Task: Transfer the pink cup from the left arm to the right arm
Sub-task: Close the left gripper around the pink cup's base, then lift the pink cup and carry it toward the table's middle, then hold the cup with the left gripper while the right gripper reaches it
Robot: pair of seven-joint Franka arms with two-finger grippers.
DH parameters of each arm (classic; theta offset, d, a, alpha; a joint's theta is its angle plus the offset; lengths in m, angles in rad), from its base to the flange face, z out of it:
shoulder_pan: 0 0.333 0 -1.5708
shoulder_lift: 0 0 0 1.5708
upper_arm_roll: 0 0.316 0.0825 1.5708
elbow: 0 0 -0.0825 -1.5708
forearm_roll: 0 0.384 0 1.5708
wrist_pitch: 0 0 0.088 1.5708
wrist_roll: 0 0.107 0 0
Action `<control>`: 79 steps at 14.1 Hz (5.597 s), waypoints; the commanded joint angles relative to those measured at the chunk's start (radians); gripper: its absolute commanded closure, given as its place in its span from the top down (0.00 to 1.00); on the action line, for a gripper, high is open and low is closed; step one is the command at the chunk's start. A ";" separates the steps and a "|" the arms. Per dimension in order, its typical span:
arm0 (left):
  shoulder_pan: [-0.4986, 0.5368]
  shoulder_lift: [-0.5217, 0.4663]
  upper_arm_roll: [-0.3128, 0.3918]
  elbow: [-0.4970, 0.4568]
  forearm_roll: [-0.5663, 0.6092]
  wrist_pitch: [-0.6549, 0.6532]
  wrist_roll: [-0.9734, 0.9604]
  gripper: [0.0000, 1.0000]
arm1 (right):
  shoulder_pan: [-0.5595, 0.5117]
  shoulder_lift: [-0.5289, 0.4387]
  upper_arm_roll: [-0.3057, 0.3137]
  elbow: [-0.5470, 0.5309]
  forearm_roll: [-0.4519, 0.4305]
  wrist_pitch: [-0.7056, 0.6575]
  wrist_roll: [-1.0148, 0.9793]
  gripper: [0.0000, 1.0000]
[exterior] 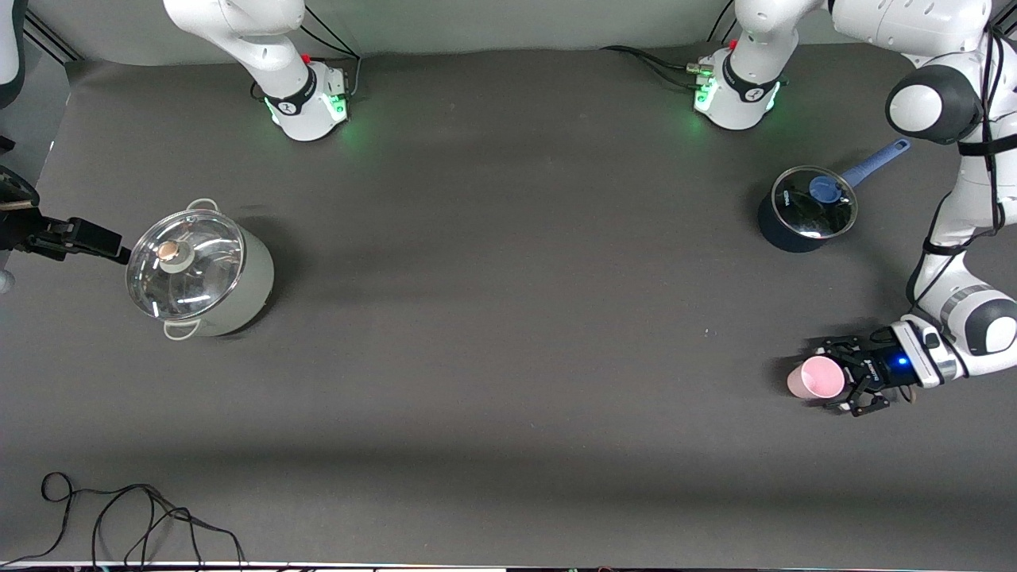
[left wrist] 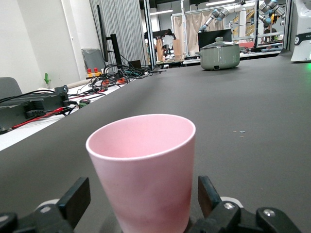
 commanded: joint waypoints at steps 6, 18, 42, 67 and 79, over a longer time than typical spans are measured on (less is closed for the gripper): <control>-0.013 0.036 -0.034 0.026 -0.016 0.023 0.019 0.01 | -0.004 0.008 0.003 0.025 0.017 -0.016 0.005 1.00; -0.088 -0.042 -0.276 0.035 -0.007 0.280 -0.307 0.00 | 0.003 0.009 0.013 0.037 0.015 -0.017 0.011 1.00; -1.061 -0.157 -0.553 0.233 0.009 1.887 -0.861 0.00 | -0.007 -0.009 -0.003 0.062 0.121 -0.028 -0.136 1.00; -1.471 -0.205 0.054 0.273 0.006 1.887 -1.341 0.00 | 0.253 0.202 0.015 0.276 0.264 0.147 0.002 1.00; -1.469 -0.203 0.054 0.273 0.006 1.884 -1.341 0.00 | 0.384 0.446 0.012 0.509 0.184 0.193 0.243 1.00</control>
